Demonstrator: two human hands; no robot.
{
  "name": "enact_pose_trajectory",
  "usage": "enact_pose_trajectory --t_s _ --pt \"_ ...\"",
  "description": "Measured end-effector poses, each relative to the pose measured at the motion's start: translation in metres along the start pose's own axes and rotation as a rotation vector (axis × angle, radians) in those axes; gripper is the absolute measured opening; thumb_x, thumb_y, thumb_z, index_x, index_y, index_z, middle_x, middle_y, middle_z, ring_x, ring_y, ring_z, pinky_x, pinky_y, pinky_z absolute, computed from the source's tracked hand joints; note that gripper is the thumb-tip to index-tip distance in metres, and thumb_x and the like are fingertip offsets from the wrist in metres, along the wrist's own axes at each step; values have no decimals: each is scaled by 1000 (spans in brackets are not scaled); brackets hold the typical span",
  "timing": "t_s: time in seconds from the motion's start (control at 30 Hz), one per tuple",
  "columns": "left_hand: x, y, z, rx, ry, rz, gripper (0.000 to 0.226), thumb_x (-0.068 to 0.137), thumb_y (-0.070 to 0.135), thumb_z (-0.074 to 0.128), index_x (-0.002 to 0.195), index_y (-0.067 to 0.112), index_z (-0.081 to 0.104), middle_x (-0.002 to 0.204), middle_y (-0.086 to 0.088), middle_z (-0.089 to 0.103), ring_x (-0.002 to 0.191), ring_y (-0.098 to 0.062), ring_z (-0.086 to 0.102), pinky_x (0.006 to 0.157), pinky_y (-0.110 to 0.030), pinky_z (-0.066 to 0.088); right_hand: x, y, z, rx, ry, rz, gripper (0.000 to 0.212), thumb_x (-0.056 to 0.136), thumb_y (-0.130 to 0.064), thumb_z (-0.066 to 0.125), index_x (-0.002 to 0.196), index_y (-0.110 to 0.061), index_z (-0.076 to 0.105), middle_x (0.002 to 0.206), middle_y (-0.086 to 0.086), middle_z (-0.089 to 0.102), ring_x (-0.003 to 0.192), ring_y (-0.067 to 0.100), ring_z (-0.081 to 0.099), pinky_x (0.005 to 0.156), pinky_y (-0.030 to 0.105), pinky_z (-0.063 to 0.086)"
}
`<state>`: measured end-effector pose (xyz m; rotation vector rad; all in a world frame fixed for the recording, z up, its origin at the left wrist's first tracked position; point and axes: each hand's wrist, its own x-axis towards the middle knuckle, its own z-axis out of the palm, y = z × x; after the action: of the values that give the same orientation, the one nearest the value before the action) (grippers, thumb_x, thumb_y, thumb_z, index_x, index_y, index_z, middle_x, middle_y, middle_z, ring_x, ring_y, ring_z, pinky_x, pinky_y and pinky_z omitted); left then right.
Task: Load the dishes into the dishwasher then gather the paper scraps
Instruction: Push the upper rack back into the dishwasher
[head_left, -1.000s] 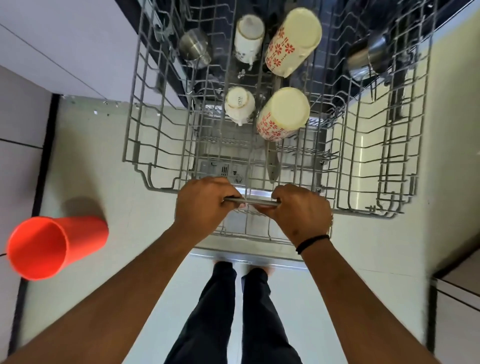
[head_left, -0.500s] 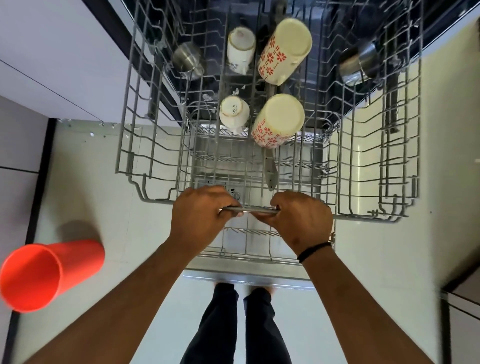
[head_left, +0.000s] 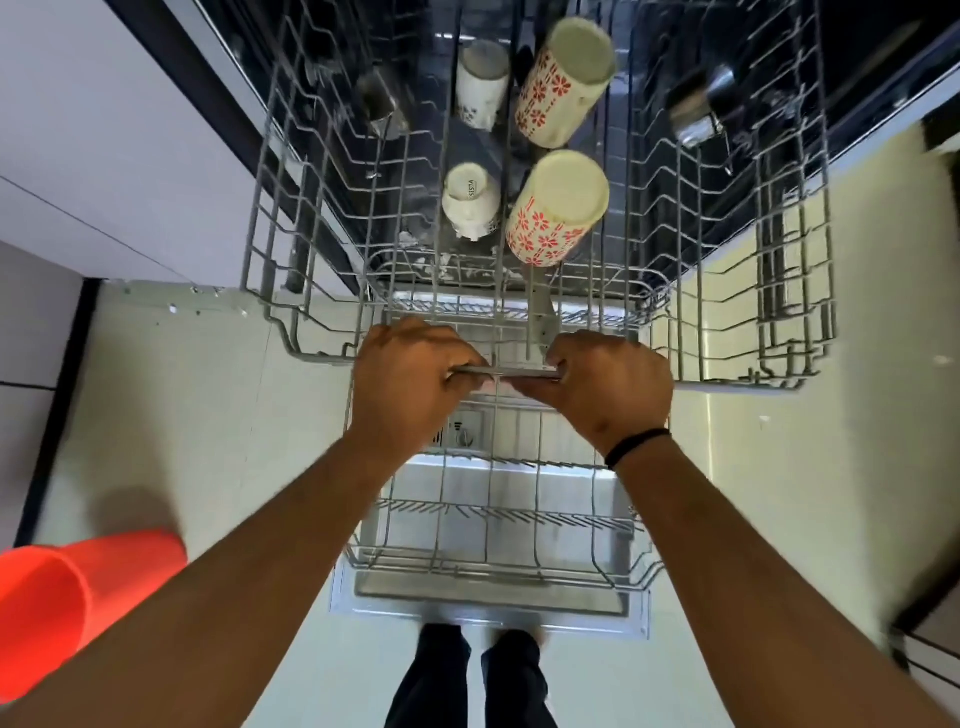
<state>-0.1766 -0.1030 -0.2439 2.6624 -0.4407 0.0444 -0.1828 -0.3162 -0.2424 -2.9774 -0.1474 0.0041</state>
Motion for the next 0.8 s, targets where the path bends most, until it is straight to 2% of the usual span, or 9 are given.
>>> enact_pose_trajectory --t_s 0.13,0.27,0.43,0.5,0.6,0.67,0.8 --pt "22 -4 4 11 36 -15 9 80 43 77 87 37 79 82 20 73 90 -13 63 85 -38 46 24 6 -3 -24 -16 -7 59 70 -84 61 76 -25 67 62 -6 61 51 17 49 51 22 35" --pt "43 -4 8 49 84 -16 13 76 43 77 86 34 79 86 18 74 96 -18 62 87 -40 40 48 14 -6 -75 -24 9 60 71 -86 56 72 -27 56 62 -7 57 53 18 52 52 23 35" --pt "75 -13 8 49 117 -9 12 79 42 77 86 33 79 84 15 74 98 -21 63 87 -37 33 79 18 -10 -101 -9 -13 60 73 -83 60 80 -23 64 68 -4 62 57 18 55 54 25 42" --pt "94 -17 8 38 131 3 13 80 45 77 87 34 79 84 15 74 97 -19 62 85 -35 31 96 21 -13 -102 -17 -5 61 74 -83 56 87 -24 67 73 -3 64 62 18 58 58 27 49" --pt "128 -24 7 34 112 -37 21 81 49 76 93 32 78 89 12 75 99 -19 60 81 -32 23 128 25 -17 -93 -64 10 68 73 -85 50 98 -25 68 82 -1 68 74 21 65 71 37 59" --pt "152 -26 6 28 104 -88 24 82 51 75 97 33 78 94 12 75 104 -19 58 84 -34 24 154 29 -18 -94 -73 10 73 70 -89 47 99 -25 68 84 0 69 78 23 66 74 39 59" --pt "200 -31 5 25 106 -142 24 86 51 70 102 34 77 102 14 74 113 -18 57 85 -35 21 204 39 -21 -126 -100 8 75 70 -91 48 96 -24 69 93 1 69 87 25 65 73 34 52"
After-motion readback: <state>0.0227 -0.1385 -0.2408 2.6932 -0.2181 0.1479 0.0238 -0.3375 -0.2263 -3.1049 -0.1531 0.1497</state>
